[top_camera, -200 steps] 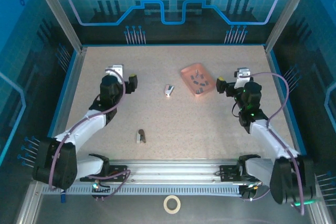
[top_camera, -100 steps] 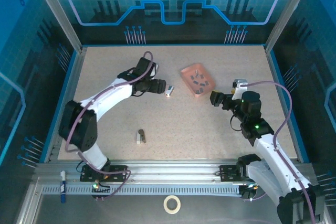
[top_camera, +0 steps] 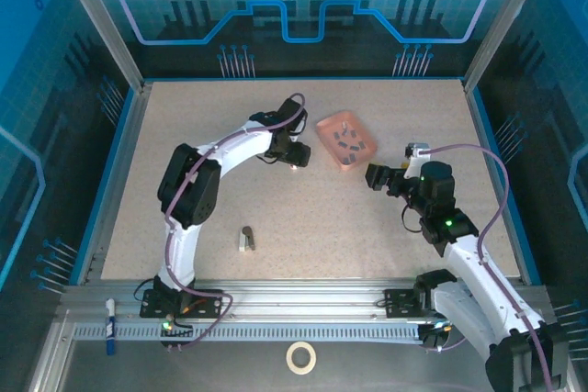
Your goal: Load the staples into the stapler
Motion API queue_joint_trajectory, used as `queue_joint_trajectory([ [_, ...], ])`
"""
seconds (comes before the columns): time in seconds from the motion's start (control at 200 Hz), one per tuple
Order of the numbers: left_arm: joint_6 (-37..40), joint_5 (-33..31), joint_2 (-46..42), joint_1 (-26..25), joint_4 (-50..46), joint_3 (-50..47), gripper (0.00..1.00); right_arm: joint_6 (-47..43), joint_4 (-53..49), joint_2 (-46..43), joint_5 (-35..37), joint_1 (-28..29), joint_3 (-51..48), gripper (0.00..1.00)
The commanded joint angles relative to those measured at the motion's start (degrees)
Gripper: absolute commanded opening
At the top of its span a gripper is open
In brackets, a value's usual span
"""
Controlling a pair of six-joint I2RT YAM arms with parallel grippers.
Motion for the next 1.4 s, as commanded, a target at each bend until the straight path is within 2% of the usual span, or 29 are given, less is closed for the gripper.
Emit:
queue_joint_trajectory([
  [0.0,0.8,-0.9,3.4,-0.9,-3.1,3.8,0.73,0.3,-1.0,-0.3,-1.2,0.9,-0.9,1.0],
  [0.415,0.3,-3.2,10.2,-1.4,-4.2,8.7,0.53,-0.2,-1.5,0.0,-1.7,1.0,0.1,1.0],
  [0.545,0.6,-3.7,10.4,-1.4,-4.0,8.8,0.43,0.0,-1.5,1.0,-2.4,1.1,0.6,1.0],
  [0.685,1.3,-4.2,8.1,-1.4,-3.6,8.1,0.38,-0.5,-0.3,2.6,-4.8,1.2,1.3,1.0],
  [0.845,3.1,-4.1,-0.3,-1.4,1.9,1.0,0.36,0.1,-0.3,6.3,-8.8,1.5,4.4,1.0],
  [0.991,7.7,-2.3,-12.0,-1.5,10.8,-10.7,0.36,0.7,0.0,9.9,-11.3,2.6,7.7,1.0],
  [1.076,12.6,2.6,-19.8,-1.5,17.7,-18.9,0.37,0.6,1.1,11.9,-13.9,3.6,9.4,1.0],
  [1.151,19.7,11.1,-26.6,-1.7,22.7,-25.8,0.38,0.9,2.1,13.9,-16.0,4.5,10.8,1.0],
  [1.261,26.4,16.7,-35.3,-2.4,30.3,-35.5,0.38,2.0,2.4,16.7,-17.2,6.9,13.1,1.0],
  [1.396,33.2,20.3,-44.3,-2.8,43.4,-47.5,0.37,2.6,5.6,19.1,-21.2,10.4,14.5,1.0],
])
